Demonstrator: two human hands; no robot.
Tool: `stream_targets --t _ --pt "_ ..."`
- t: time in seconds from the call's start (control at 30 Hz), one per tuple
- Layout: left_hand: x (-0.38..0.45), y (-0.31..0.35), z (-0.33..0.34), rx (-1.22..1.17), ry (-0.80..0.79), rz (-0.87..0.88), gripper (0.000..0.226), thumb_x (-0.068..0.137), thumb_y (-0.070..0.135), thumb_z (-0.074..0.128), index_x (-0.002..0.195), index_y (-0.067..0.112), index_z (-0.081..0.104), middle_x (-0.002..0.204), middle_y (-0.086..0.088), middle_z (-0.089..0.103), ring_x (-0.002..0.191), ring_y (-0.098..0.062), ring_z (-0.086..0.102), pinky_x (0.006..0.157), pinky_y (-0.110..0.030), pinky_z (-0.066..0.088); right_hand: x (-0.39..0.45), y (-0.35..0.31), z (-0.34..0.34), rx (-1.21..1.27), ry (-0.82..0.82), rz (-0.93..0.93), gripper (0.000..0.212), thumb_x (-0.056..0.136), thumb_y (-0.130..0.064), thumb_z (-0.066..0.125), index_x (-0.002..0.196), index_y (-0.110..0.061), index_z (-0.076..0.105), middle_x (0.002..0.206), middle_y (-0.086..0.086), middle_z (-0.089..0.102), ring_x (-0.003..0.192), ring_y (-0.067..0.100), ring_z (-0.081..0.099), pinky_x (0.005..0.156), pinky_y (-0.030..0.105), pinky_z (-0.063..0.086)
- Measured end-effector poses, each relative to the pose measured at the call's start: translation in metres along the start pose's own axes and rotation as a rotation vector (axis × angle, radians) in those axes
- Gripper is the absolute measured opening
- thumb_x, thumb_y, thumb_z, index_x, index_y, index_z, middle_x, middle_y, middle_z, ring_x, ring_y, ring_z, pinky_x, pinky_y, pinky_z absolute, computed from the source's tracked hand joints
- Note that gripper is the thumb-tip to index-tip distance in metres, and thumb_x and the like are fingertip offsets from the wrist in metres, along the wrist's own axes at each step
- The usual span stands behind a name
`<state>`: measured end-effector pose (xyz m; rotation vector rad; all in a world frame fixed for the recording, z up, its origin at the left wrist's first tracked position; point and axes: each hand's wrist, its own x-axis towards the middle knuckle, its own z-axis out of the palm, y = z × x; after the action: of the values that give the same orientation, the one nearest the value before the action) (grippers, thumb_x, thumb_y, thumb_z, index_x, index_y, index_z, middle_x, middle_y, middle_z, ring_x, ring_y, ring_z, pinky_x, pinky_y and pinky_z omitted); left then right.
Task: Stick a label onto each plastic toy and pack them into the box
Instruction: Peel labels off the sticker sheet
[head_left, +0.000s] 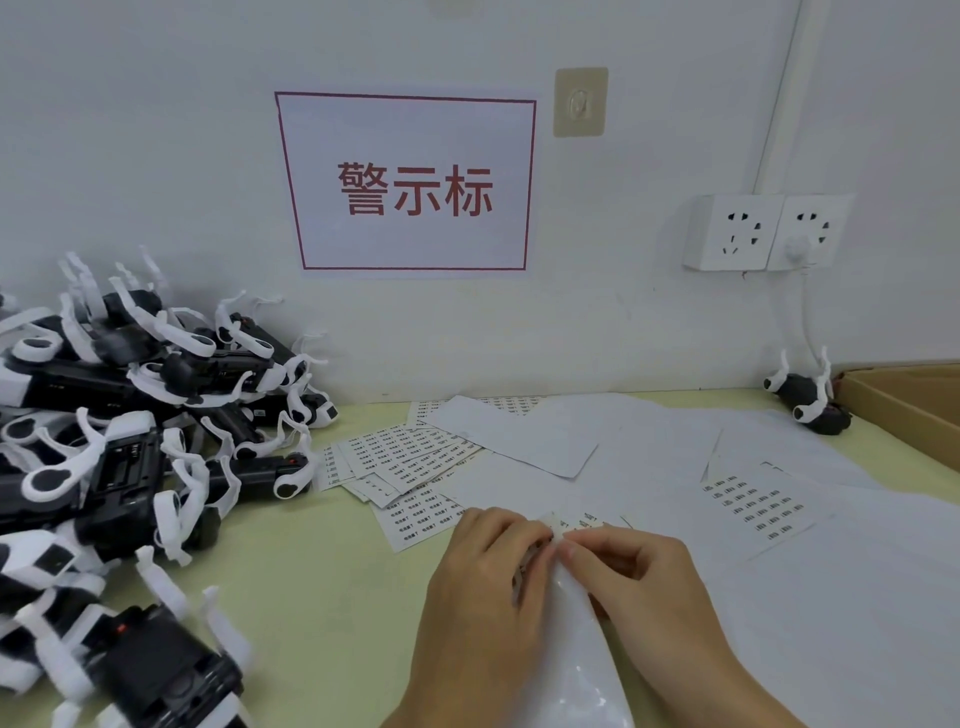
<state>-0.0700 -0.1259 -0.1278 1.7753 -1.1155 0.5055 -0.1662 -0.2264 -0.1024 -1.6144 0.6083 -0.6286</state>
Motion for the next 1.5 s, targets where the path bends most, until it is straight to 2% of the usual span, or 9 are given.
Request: stream_targets --t 0.13,0.5,0.63,0.77,0.87,1.0,1.1,1.33,1.5 --pt "0.0 0.001 -0.001 0.023 -0.006 0.009 0.009 0.083 0.012 0.067 0.085 0.013 0.075 0.084 0.008 0.064 0.084 -0.002 0.053 0.071 -0.019 0.045 -0.002 0.003 0.002 -0.063 0.013 -0.081 0.027 0.086 -0.009 0.072 0.067 -0.028 0.079 0.072 -0.008 0.075 0.073 0.004 0.07 0.063 0.009 0.049" --pt "0.0 0.005 -0.002 0.095 -0.064 0.05 0.007 0.082 0.011 0.066 0.082 0.013 0.072 0.082 0.006 0.063 0.074 -0.011 0.061 0.06 -0.027 0.05 -0.004 0.007 0.006 -0.183 0.032 -0.161 0.022 0.086 -0.008 0.071 0.074 -0.024 0.08 0.071 -0.009 0.075 0.072 0.007 0.071 0.066 0.02 0.055" --pt "0.0 0.005 -0.003 0.086 -0.065 0.039 0.006 0.081 0.012 0.066 0.08 0.015 0.071 0.082 0.007 0.062 0.072 -0.009 0.06 0.059 -0.027 0.05 -0.004 0.006 0.007 -0.194 0.03 -0.193 0.03 0.086 -0.007 0.071 0.069 -0.032 0.078 0.069 -0.013 0.074 0.068 0.001 0.069 0.061 0.01 0.049" --pt "0.001 0.006 -0.003 0.084 -0.06 0.046 0.017 0.086 0.022 0.056 0.08 0.015 0.07 0.081 0.007 0.062 0.071 -0.009 0.059 0.058 -0.027 0.05 -0.004 0.008 0.008 -0.182 0.023 -0.215 0.042 0.086 -0.008 0.071 0.062 -0.042 0.075 0.068 -0.011 0.074 0.067 0.003 0.069 0.06 0.01 0.049" --pt "0.0 0.006 -0.003 0.078 -0.064 0.043 0.009 0.085 0.016 0.062 0.08 0.015 0.069 0.082 0.007 0.061 0.071 -0.009 0.06 0.058 -0.028 0.05 -0.004 0.009 0.009 -0.21 0.027 -0.252 0.042 0.087 -0.009 0.07 0.07 -0.047 0.075 0.068 -0.011 0.073 0.067 0.005 0.068 0.061 0.014 0.051" --pt "0.001 0.007 -0.004 0.081 -0.086 0.058 0.025 0.088 0.026 0.049 0.08 0.014 0.068 0.082 0.007 0.061 0.071 -0.01 0.06 0.056 -0.03 0.051 -0.004 0.013 0.008 -0.277 0.034 -0.329 0.033 0.088 -0.007 0.068 0.082 -0.039 0.072 0.064 -0.003 0.069 0.057 0.016 0.06 0.056 0.024 0.048" --pt "0.002 0.007 -0.005 0.107 -0.09 0.085 0.027 0.089 0.026 0.048 0.078 0.013 0.069 0.081 0.005 0.061 0.07 -0.012 0.061 0.051 -0.031 0.052 -0.003 0.015 0.008 -0.303 0.033 -0.36 0.031 0.088 -0.006 0.067 0.087 -0.037 0.07 0.066 0.0 0.069 0.058 0.018 0.058 0.057 0.028 0.048" --pt "0.002 0.006 -0.005 0.127 -0.074 0.101 0.027 0.089 0.025 0.048 0.075 0.012 0.068 0.077 0.004 0.06 0.067 -0.014 0.06 0.05 -0.03 0.051 -0.003 0.015 0.009 -0.325 0.037 -0.38 0.036 0.086 -0.007 0.068 0.087 -0.043 0.069 0.066 -0.005 0.069 0.057 0.017 0.058 0.055 0.026 0.048" --pt "0.003 0.007 -0.005 0.126 -0.065 0.096 0.028 0.087 0.024 0.049 0.073 0.01 0.068 0.075 0.002 0.061 0.065 -0.016 0.061 0.05 -0.029 0.051 -0.002 0.013 0.009 -0.328 0.022 -0.352 0.045 0.086 -0.006 0.068 0.073 -0.049 0.072 0.064 -0.009 0.069 0.055 0.013 0.058 0.053 0.02 0.047"
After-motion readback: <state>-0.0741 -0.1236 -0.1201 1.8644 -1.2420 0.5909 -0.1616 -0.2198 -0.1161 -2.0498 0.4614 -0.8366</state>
